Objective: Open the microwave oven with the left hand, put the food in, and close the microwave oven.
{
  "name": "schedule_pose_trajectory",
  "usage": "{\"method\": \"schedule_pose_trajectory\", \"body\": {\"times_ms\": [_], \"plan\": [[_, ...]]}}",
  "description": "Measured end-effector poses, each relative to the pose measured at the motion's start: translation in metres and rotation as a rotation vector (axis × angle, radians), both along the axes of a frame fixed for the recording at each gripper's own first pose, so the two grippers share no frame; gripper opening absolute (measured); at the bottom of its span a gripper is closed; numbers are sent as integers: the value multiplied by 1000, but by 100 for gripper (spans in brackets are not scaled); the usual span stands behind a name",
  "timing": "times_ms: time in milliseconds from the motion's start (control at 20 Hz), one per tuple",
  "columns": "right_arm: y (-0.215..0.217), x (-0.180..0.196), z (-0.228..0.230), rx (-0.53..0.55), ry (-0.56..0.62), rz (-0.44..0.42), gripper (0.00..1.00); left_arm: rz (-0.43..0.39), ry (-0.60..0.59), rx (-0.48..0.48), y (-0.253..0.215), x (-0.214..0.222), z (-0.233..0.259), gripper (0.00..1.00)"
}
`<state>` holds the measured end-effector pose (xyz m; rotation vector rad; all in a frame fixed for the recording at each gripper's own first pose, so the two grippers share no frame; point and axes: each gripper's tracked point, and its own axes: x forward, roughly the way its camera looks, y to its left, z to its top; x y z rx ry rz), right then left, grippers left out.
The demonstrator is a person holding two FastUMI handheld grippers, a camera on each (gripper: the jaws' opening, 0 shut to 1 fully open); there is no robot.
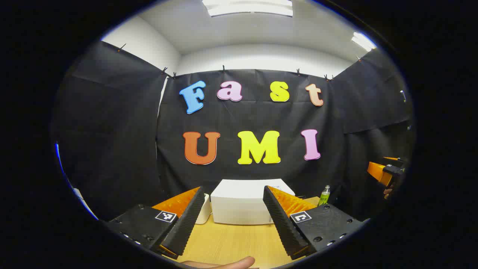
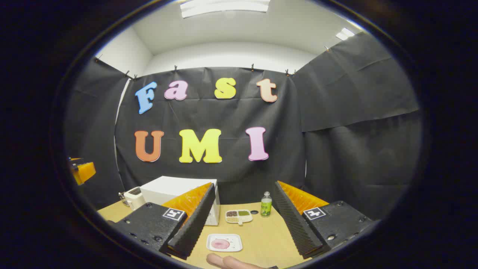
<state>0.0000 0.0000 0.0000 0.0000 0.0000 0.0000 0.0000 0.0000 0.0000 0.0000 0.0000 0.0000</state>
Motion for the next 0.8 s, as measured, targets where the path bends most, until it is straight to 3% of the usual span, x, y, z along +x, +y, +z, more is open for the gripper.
{"method": "schedule_pose_trajectory", "body": {"times_ms": [300, 350, 450, 500, 550, 600, 700, 750, 800], "plan": [[-9, 2, -2, 1, 1, -2, 92, -29, 2, -21, -11, 2, -2, 94], [-10, 1, -3, 9, 3, 0, 92, -27, 0, -16, -10, 2, -1, 83], [-14, 3, -3, 16, 4, 0, 92, -27, 3, -9, -9, 4, -2, 83], [-15, 4, -5, 20, 8, 4, 92, -31, 7, -5, -11, 4, -4, 94], [-14, 5, -6, 23, 15, 9, 92, -33, 12, -5, -12, 5, -6, 94], [-13, 5, -9, 27, 19, 14, 92, -38, 16, -7, -14, 7, -7, 82], [-14, 7, -11, 35, 26, 22, 92, -53, 24, -12, -20, 10, -12, 83], [-14, 9, -12, 37, 29, 23, 92, -61, 18, -12, -24, 12, -12, 94], [-15, 10, -14, 39, 30, 24, 92, -62, 23, -5, -26, 17, -18, 95]]}}
